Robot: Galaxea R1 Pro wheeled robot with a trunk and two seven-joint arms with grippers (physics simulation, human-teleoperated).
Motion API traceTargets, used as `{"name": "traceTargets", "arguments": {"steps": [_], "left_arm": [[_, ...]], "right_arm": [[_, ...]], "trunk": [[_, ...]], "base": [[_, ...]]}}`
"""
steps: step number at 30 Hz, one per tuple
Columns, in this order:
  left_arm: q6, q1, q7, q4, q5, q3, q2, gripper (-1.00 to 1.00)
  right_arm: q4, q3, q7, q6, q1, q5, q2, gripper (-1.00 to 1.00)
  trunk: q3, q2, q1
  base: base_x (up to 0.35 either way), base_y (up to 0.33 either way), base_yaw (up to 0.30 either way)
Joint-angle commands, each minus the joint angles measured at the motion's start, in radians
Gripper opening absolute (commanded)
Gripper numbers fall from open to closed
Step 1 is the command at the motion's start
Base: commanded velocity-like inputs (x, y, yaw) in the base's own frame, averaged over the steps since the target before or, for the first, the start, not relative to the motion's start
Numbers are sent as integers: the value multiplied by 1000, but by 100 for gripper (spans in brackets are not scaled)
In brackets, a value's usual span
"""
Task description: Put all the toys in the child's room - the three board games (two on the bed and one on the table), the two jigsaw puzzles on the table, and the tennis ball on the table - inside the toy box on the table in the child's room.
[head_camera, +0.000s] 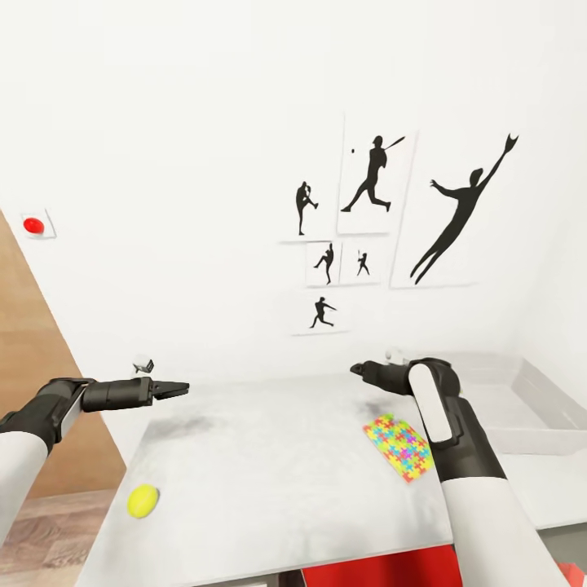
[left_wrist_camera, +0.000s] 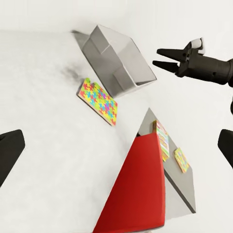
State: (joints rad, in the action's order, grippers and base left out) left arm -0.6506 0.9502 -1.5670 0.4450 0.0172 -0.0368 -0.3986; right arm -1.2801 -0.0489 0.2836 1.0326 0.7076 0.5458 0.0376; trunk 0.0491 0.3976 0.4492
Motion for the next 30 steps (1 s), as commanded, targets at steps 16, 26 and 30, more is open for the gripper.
{"name": "traceTargets", "arguments": {"steps": [16, 26, 30], "left_arm": [[-11, 1, -4, 0, 0, 0, 0, 100], [-11, 1, -4, 0, 0, 0, 0, 100], [-11, 1, -4, 0, 0, 0, 0, 100]], "right_arm": [[30, -6, 10, 3, 4, 10, 1, 100], [47, -10, 97, 6, 17, -14, 3, 100], [67, -5, 106, 7, 51, -15, 4, 100]], "trunk": [[9, 2, 1], [26, 2, 1], [32, 2, 1]], "base": [[74, 14, 0], [0, 0, 0], [0, 0, 0]]}}
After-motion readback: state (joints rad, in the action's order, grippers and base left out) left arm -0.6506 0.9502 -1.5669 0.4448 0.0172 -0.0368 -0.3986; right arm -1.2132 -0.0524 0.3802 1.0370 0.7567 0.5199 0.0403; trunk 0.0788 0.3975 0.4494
